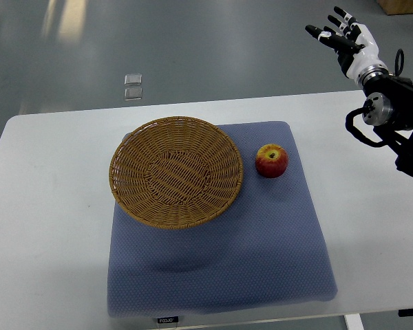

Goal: Place red apple in basket with right hand
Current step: 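Raise the right hand and swing it over the red apple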

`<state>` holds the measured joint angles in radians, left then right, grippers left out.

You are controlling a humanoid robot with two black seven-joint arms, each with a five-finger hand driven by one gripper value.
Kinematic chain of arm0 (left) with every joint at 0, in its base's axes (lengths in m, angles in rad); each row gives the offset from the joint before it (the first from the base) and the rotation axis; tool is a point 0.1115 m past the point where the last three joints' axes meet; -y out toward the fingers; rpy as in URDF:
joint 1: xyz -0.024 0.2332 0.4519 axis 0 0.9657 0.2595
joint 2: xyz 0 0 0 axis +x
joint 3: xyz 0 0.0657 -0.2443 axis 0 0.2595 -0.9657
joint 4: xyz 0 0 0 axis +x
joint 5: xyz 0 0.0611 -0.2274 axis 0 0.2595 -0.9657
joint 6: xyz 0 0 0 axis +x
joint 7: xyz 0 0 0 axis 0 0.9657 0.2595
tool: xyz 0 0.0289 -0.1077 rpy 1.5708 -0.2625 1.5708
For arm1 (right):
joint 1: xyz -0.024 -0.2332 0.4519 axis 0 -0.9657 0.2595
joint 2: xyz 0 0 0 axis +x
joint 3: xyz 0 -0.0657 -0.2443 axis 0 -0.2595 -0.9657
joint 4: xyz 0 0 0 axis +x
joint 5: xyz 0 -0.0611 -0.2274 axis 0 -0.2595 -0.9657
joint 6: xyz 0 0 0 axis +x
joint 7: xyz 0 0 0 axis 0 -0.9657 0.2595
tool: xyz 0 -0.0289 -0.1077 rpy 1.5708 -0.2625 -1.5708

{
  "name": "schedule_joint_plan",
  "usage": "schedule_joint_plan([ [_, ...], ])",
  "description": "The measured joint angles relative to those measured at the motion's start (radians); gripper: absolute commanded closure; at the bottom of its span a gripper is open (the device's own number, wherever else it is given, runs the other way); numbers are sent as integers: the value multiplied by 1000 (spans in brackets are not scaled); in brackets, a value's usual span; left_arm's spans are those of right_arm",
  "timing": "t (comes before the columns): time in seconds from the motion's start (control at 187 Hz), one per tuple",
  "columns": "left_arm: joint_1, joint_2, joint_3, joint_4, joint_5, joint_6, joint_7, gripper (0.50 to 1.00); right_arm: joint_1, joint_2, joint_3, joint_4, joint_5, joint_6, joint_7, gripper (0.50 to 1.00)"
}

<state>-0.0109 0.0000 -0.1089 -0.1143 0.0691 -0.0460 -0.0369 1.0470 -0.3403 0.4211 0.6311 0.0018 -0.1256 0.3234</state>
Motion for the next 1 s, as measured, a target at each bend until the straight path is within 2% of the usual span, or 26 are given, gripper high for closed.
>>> schedule_joint_plan([
  [0.262,0,0,0,0,0,0,0,500,147,-182,-248,234,-183,27,-5,576],
  [0.492,0,0,0,0,0,0,0,500,302,-289,-456,398,-465,151,-6,577],
  [0.609,0,0,0,0,0,0,0,500,358,-304,-518,451,-608,209,-6,576],
  [0.743,0,0,0,0,0,0,0,500,389,-296,-564,465,-762,267,-5,579],
  [0.999,0,0,0,0,0,0,0,500,388,-252,-644,466,-1006,319,-3,579],
])
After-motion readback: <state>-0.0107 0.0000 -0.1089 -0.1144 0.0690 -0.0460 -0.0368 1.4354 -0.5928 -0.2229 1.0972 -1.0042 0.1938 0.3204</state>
